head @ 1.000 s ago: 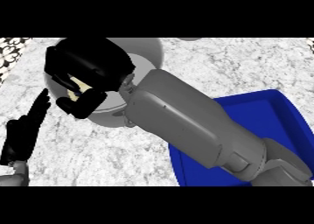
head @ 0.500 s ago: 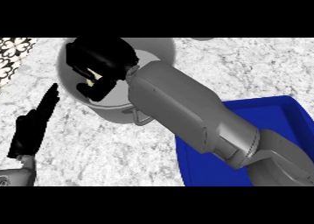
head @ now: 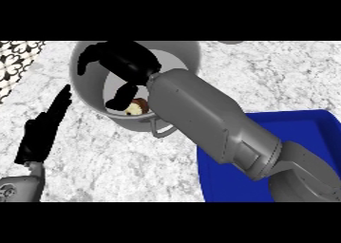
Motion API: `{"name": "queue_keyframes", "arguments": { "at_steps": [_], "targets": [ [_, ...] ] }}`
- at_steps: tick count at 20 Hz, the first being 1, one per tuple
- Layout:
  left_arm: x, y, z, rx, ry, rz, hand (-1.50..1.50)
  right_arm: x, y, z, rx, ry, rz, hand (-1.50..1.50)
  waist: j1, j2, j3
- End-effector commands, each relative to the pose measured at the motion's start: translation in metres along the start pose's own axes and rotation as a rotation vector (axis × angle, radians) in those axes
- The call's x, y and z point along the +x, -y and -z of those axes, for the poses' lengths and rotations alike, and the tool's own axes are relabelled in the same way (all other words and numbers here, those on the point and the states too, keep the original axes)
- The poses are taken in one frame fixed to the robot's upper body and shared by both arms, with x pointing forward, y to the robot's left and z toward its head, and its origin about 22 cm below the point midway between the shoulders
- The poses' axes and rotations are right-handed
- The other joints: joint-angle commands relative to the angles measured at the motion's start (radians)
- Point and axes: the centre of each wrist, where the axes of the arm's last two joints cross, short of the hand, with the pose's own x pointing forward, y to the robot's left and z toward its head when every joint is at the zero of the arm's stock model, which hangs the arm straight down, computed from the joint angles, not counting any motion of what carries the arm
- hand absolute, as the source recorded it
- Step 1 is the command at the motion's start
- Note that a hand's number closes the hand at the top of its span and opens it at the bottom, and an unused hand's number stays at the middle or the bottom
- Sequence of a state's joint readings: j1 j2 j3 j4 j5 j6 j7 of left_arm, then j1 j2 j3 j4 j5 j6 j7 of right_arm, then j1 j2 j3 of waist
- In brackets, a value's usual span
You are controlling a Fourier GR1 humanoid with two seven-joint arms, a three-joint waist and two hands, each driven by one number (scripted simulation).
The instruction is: Pick the cupcake from the tray and place it in the pot
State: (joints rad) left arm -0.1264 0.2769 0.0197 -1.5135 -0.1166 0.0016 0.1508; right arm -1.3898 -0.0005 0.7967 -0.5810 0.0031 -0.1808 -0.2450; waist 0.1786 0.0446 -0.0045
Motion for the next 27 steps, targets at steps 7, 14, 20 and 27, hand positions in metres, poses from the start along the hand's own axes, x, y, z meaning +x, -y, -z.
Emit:
{"name": "queue_keyframes", "arguments": {
  "at_steps": [7, 14, 20, 27],
  "targets": [
    [-0.005, 0.006, 0.002, -0.008, -0.003, 0.006, 0.0, 0.002, 0.006, -0.003, -0.169, 0.11, 0.337, -1.5, 0.006, 0.004, 0.002],
    [-0.012, 0.004, -0.002, 0.012, -0.031, -0.009, 0.0, -0.004, 0.03, 0.003, -0.232, 0.122, 0.621, -1.5, -0.025, -0.006, 0.001],
    [-0.005, -0.012, -0.004, 0.045, -0.039, -0.005, 0.0, -0.034, 0.021, -0.009, -0.121, 0.086, 0.706, -1.5, -0.058, -0.013, 0.002],
    [-0.011, -0.012, -0.008, 0.079, -0.058, -0.019, 0.0, -0.081, 0.036, -0.036, -0.12, 0.121, 0.788, -1.5, -0.104, -0.015, 0.004]
  ]
}}
